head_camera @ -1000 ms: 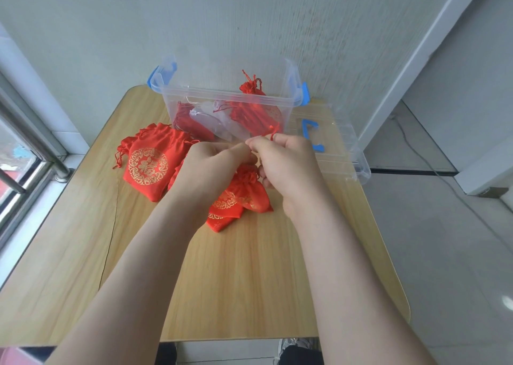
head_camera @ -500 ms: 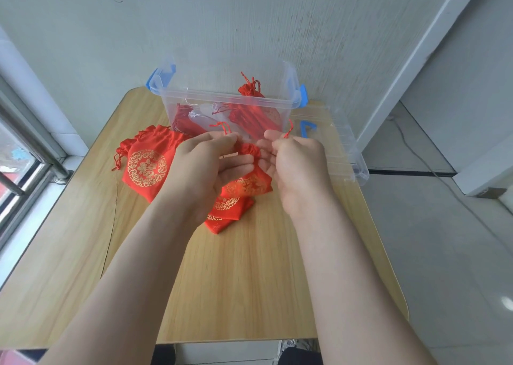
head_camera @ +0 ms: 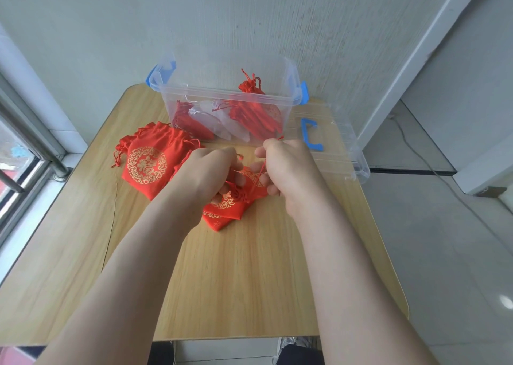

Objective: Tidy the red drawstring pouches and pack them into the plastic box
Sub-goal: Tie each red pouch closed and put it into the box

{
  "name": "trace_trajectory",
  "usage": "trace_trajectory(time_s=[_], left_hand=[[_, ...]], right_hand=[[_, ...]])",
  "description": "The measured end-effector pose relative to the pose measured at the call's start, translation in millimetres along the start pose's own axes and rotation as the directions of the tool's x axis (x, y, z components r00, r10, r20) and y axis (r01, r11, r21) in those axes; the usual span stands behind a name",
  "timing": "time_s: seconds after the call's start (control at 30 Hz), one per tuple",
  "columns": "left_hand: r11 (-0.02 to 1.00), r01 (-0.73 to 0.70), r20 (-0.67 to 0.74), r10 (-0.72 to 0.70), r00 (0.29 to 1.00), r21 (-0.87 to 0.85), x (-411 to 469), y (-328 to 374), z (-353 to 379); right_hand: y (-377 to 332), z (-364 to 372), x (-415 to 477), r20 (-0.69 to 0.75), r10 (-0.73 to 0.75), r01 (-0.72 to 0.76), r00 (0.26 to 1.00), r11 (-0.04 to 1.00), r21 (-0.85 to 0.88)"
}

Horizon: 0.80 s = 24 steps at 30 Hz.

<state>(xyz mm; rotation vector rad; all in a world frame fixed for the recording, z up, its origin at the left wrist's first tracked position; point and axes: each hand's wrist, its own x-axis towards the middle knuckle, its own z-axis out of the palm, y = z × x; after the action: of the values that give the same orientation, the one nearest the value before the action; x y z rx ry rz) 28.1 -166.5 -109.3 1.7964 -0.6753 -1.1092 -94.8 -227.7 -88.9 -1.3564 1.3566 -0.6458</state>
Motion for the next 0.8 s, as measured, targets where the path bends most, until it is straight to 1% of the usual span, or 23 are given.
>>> trace_trajectory(time_s=[0.07,0.13,0.2,0.27,0.33,0.5,0.6,0.63,0.73,0.8], left_hand=[[1.000,0.006,0.007,-0.006,1.000,-0.021,2,0,-1],[1.000,-0.020,-0.001,0.020,1.000,0.011,1,1,0],[0.997,-0.057,-0.007,0.058,0.998,0.058,0,0,0],[0.992,-0.113,0.002,0.113,0.994,0.053,-1,-1,-1],[0.983,-0.179,0.006,0.179,0.984,0.033,-1,-1,-2],[0.965,-0.261,0.045,0.262,0.964,-0.040,-4,-3,-5],[0.945,-0.321,0.027,0.323,0.946,-0.060,-5,-3,-5],[0.939,-0.338,0.037,0.341,0.939,-0.064,-5,-3,-4],[0.924,-0.377,0.117,0.382,0.917,-0.066,-7,-4,-5],[0.919,-0.393,0.160,0.393,0.906,-0.031,-8,-3,-5]], right_hand=[[0,1,0,-0.007,-0.017,0.017,1.000,1.000,-0.023],[-2,1,-1,0.006,-0.056,0.057,0.998,0.998,-0.016],[-6,-2,-2,0.036,-0.116,0.118,0.993,0.992,-0.046],[-9,-6,-4,0.062,-0.172,0.176,0.983,0.982,-0.065],[-11,-8,-4,0.089,-0.209,0.213,0.974,0.976,-0.038],[-11,-11,-5,0.171,-0.234,0.220,0.957,0.971,0.096],[-10,-14,-1,0.153,-0.238,0.232,0.959,0.971,0.054],[-10,-15,-2,0.149,-0.237,0.228,0.960,0.971,0.077],[-12,-18,-6,0.163,-0.246,0.215,0.956,0.959,0.184],[-12,-20,-8,0.158,-0.259,0.230,0.953,0.957,0.179]])
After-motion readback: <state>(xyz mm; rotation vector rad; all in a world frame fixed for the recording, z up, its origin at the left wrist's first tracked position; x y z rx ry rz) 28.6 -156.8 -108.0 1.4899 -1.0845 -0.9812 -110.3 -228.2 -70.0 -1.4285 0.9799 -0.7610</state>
